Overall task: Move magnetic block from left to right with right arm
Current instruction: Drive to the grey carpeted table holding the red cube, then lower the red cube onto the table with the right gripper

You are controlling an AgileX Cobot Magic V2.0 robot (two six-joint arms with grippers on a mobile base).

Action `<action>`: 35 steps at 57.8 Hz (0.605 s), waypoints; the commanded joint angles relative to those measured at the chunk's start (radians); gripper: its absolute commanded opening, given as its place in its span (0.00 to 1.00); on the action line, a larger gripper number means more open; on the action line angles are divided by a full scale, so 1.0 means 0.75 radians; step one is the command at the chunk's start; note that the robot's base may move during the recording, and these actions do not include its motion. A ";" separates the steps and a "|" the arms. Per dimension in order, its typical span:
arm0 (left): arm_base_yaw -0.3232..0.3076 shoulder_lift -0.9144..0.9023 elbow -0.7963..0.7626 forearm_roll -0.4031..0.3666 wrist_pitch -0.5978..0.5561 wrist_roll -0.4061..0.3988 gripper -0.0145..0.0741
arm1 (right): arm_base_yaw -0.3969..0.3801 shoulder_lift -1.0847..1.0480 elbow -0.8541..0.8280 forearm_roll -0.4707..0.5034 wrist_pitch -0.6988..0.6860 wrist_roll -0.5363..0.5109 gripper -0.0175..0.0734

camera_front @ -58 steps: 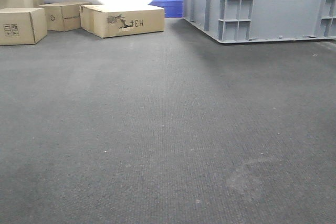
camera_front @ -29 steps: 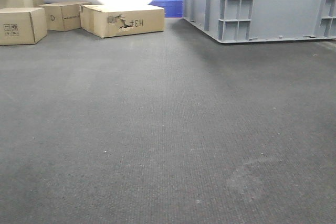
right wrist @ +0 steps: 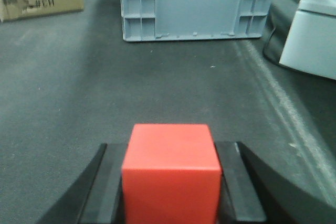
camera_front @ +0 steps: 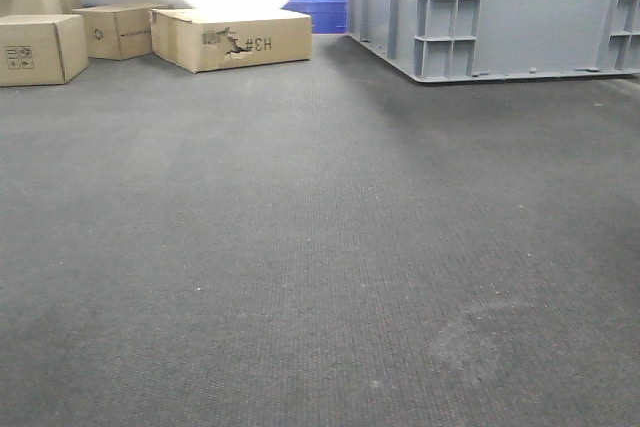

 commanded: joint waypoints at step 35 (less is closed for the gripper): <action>-0.002 -0.012 0.010 -0.006 -0.115 0.000 0.02 | 0.781 1.047 -0.580 -0.106 0.278 0.622 0.52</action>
